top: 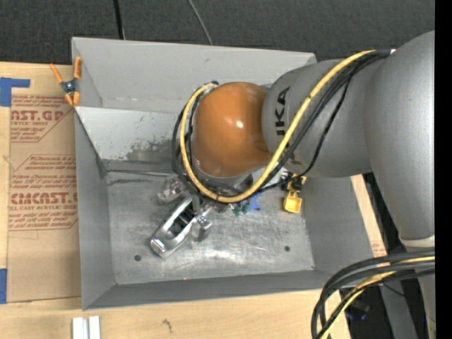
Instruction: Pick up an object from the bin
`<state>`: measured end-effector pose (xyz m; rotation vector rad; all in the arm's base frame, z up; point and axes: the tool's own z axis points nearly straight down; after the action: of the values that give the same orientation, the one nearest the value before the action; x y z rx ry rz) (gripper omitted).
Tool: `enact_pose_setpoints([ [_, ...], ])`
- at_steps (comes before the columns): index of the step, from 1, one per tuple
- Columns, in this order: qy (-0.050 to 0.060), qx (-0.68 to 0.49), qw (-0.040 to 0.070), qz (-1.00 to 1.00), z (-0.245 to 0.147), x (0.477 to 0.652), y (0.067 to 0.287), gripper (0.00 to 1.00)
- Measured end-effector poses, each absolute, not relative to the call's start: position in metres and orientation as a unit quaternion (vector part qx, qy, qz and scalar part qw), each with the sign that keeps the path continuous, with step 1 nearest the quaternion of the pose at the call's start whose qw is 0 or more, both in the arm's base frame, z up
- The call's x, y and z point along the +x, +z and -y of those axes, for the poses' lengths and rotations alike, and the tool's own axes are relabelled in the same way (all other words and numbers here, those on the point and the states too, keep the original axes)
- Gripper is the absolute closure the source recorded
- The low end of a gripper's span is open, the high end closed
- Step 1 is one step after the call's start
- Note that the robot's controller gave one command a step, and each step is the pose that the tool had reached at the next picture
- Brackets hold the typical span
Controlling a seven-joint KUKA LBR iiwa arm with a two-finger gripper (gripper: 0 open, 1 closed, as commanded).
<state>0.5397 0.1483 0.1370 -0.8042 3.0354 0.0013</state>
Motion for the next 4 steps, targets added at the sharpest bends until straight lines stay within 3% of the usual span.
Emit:
enact_pose_setpoints([
  [1,0.0,-0.322,0.003,-0.947,-0.1528,0.5503,0.0793,0.0],
  [2,0.002,-0.328,0.0,-0.945,-0.1534,0.5482,0.0778,1.0],
  [4,0.001,-0.328,-0.001,-0.945,-0.1531,0.5475,0.0803,1.0],
])
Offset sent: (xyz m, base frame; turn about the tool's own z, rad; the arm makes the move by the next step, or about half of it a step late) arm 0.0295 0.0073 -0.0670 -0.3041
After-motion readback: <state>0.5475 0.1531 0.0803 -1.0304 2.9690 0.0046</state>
